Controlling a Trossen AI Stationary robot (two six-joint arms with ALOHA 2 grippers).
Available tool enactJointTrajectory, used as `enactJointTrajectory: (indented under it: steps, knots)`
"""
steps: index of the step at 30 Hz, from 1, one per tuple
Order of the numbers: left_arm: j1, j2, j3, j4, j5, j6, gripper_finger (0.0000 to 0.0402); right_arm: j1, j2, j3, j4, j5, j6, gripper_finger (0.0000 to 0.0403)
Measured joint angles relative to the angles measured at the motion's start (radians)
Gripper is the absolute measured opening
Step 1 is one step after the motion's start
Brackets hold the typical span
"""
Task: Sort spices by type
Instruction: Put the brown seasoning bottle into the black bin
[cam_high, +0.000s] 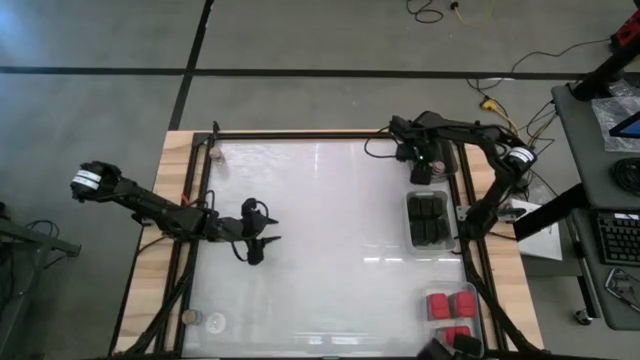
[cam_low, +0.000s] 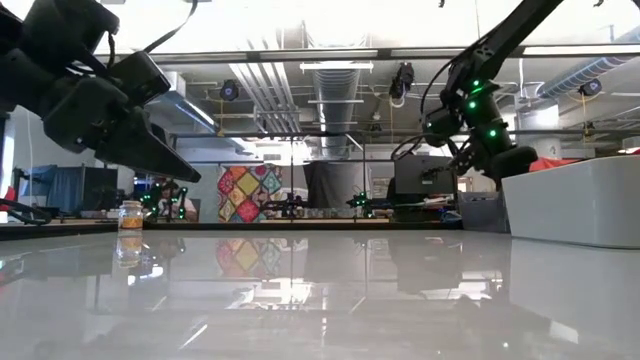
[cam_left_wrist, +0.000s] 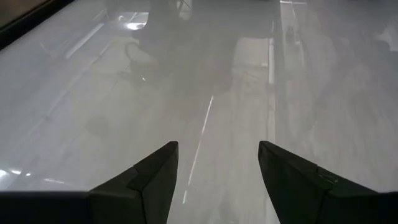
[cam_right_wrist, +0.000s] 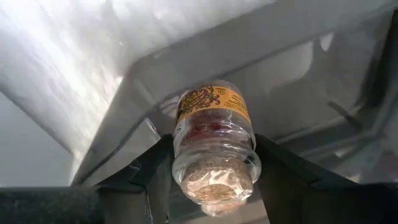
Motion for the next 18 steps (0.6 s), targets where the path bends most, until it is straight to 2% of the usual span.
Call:
enactJointTrajectory:
  steps: [18]
  knots:
    - [0.0,-0.001,0.0,0.0,-0.014,-0.061,0.0207,-0.058,0.041,0.012,0.006,-0.098,-0.092,0.0187]
